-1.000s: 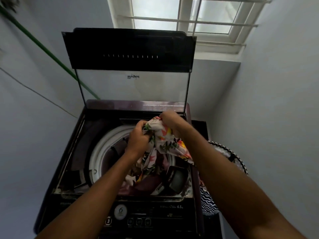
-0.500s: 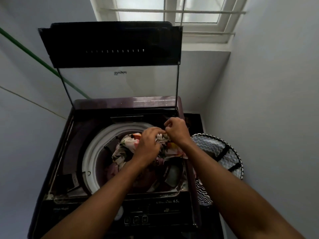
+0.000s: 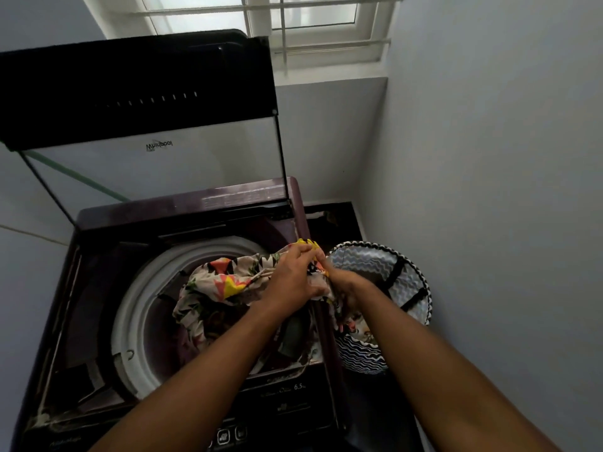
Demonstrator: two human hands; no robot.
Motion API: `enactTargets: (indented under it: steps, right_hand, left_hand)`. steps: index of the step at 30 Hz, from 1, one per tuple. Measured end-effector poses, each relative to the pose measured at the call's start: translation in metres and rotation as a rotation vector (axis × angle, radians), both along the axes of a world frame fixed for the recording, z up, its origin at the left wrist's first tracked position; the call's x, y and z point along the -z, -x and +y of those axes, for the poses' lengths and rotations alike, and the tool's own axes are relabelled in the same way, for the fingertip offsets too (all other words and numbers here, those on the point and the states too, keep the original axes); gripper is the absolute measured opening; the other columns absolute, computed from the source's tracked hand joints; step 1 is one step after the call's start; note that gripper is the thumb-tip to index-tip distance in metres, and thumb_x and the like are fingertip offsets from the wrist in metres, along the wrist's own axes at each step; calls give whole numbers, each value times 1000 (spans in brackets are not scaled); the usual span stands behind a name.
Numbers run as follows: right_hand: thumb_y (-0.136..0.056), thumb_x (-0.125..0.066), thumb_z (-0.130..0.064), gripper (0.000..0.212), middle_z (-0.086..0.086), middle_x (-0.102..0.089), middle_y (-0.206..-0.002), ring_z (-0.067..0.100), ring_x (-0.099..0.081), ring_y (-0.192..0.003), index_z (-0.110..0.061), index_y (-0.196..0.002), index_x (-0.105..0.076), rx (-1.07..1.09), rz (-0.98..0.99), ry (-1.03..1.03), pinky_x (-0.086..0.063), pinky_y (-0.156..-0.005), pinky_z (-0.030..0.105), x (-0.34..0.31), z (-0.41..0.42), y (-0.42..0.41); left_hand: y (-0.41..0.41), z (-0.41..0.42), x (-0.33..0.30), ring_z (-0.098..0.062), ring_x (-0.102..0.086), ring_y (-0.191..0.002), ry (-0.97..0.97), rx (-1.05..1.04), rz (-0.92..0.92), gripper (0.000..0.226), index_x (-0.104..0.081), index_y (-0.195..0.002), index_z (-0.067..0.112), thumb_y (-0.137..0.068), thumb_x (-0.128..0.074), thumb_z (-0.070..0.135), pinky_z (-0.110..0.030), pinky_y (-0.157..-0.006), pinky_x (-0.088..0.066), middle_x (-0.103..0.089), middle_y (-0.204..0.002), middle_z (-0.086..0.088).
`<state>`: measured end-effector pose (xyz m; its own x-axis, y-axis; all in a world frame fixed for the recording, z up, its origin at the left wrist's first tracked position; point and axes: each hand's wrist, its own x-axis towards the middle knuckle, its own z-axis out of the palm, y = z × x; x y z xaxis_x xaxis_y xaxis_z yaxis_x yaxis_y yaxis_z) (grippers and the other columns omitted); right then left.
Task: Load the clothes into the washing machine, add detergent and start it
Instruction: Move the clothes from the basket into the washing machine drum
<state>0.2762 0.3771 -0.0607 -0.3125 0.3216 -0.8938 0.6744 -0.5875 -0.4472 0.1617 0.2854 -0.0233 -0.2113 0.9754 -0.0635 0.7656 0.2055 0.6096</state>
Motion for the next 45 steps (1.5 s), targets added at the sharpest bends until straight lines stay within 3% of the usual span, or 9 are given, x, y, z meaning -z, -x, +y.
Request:
enactTargets:
  steps: [4, 7, 15, 24, 29, 36, 40, 43, 45]
  right_hand:
    - [-69, -52, -88, 83, 9, -75, -102, 25, -72, -90, -17, -106, -72, 122, 119, -123, -60, -82, 46, 20, -1, -4]
    - [-85, -65, -61, 53, 11, -75, -90, 20, -70, -72, -11, -99, -74, 195, 88, -199, -55, -59, 31, 22, -1, -5]
    - [-89, -62, -20, 16, 9, -66, -84, 16, -59, -64, -6, -88, -69, -40, -48, -374, -42, -46, 18, -35, 31, 3]
    - [-87, -62, -26, 19, 10, -73, -86, 25, -70, -81, -11, -83, -72, -80, 66, -466, -57, -78, 36, -108, 29, 47]
    - [-82, -63, -21, 14, 10, -61, -72, 19, -57, -62, -9, -75, -64, -87, 157, -476, -45, -59, 29, -133, 10, 91]
    - [-79, -64, -29, 16, 8, -62, -73, 22, -57, -67, -13, -80, -67, -202, 183, -524, -45, -63, 33, -132, -32, 147]
    - [-83, -62, -26, 23, 3, -53, -61, 16, -46, -56, -16, -62, -59, -222, 226, -577, -39, -59, 30, -119, -59, 174]
    - [-89, -61, -27, 30, 3, -58, -64, 12, -51, -58, -7, -69, -70, -255, 276, -635, -42, -61, 29, -104, -79, 192]
    - [-90, -63, -28, 27, 3, -61, -70, 12, -54, -63, -3, -82, -73, -290, 311, -670, -43, -62, 30, -90, -93, 201]
  left_hand:
    - [-3, 2, 1, -20, -38, -133, 23, -25, 34, 89, -53, -140, 16, -62, -89, 40, -28, -112, -29, -47, -142, 0]
    - [-2, 3, 3, -19, -40, -132, 21, -40, 28, 90, -54, -139, 16, -60, -90, 42, -27, -111, -30, -49, -140, 1]
    - [-3, 4, -2, -18, -47, -121, -4, -58, -35, 82, -55, -138, 24, -63, -88, 39, -33, -104, -41, -54, -129, 5]
    - [19, -4, -29, -9, -64, -99, 16, -223, -425, 60, -52, -131, 30, -78, -78, 23, -28, -83, -53, -66, -112, 5]
    - [48, -26, -48, -9, -64, -96, -34, -355, -459, 52, -51, -133, 28, -86, -71, 18, -21, -76, -50, -67, -108, 5]
    - [94, -70, -59, -14, -60, -87, -59, -490, -321, 53, -58, -127, 26, -82, -56, 0, -23, -70, -43, -64, -96, 4]
    - [112, -95, -52, -16, -64, -93, -90, -600, -320, 58, -60, -126, 28, -78, -53, -5, -26, -75, -51, -67, -98, 4]
    - [121, -109, -45, -12, -59, -94, -160, -728, -320, 64, -60, -126, 27, -77, -49, -13, -4, -69, -43, -65, -102, 6]
    - [127, -119, -38, -11, -56, -93, -152, -782, -298, 64, -61, -125, 26, -78, -46, -15, -3, -62, -40, -63, -103, 4]
